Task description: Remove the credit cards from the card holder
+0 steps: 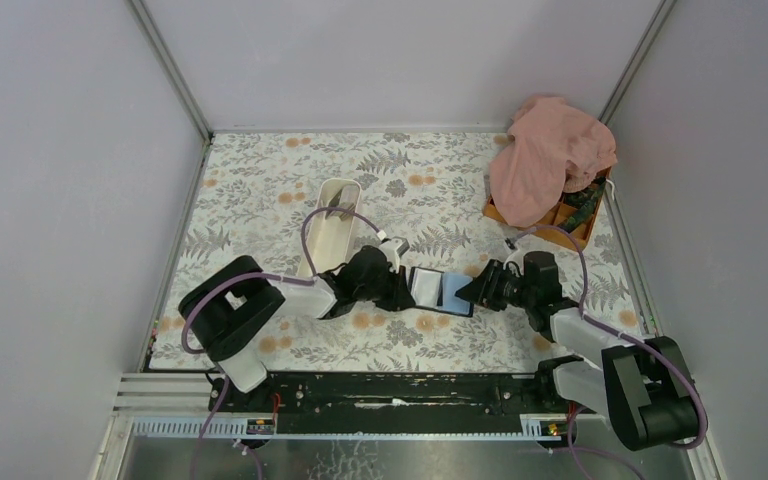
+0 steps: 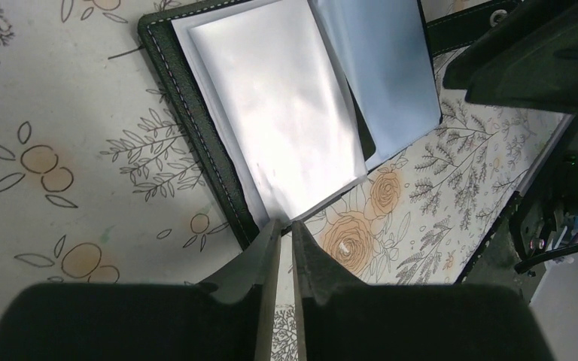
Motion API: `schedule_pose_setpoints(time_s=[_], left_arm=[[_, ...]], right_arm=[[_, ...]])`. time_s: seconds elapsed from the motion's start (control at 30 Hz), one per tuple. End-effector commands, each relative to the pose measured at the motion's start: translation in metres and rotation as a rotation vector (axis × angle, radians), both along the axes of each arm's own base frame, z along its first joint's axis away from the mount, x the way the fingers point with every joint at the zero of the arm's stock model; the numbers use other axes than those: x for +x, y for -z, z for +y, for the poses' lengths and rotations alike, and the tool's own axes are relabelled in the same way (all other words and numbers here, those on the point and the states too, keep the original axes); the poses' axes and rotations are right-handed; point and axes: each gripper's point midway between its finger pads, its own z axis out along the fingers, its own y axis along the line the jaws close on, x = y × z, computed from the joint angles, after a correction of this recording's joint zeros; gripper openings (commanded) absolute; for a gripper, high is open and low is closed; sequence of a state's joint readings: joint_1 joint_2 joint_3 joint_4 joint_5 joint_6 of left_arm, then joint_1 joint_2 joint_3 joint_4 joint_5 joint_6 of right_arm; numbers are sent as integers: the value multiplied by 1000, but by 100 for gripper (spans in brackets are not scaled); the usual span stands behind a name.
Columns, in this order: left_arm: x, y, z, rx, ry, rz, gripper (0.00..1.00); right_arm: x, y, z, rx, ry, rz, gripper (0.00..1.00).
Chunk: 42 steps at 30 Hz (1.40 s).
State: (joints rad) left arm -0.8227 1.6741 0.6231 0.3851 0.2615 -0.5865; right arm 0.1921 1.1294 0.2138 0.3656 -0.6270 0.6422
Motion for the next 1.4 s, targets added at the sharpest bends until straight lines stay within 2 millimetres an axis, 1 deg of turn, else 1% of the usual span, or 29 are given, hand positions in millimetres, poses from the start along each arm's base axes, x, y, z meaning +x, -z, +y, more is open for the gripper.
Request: schedule_pose_setpoints(time_s=[0.0,0.13,0.23,0.43,0.73,0.83,1.07,1.13,1.2,1.23,1.3,1.37], left_arm=[[-3,20,4,19,4,34,18],[-4,23,2,18,9,45,17],[-4,25,1,18,10,51,17],[-5,34,1,22,14,65,17],[-8,41,-1,17,20,84,16],[-8,43,-2,18,22,87,16],[-10,46,-1,16,26,97,16],[-11,45,-1,17,25,97,15],[-11,46,1,21,24,97,15],[-11,46,1,20,23,97,15],[-11,46,1,21,21,96,16],[-11,46,1,22,21,98,16]], right_arm=[[12,-13,11,0,-12,-57,37],[10,-4,15,-11,-15,-33,50],[9,4,15,-11,-16,-13,53],[7,19,19,-17,-29,40,54],[3,30,25,-49,-62,66,54],[2,29,26,-46,-66,62,54],[6,19,32,1,-74,41,53],[7,16,33,11,-74,38,50],[8,14,35,22,-69,39,43],[9,13,35,25,-65,41,37],[9,12,34,27,-63,37,31],[9,12,34,20,-65,35,27]])
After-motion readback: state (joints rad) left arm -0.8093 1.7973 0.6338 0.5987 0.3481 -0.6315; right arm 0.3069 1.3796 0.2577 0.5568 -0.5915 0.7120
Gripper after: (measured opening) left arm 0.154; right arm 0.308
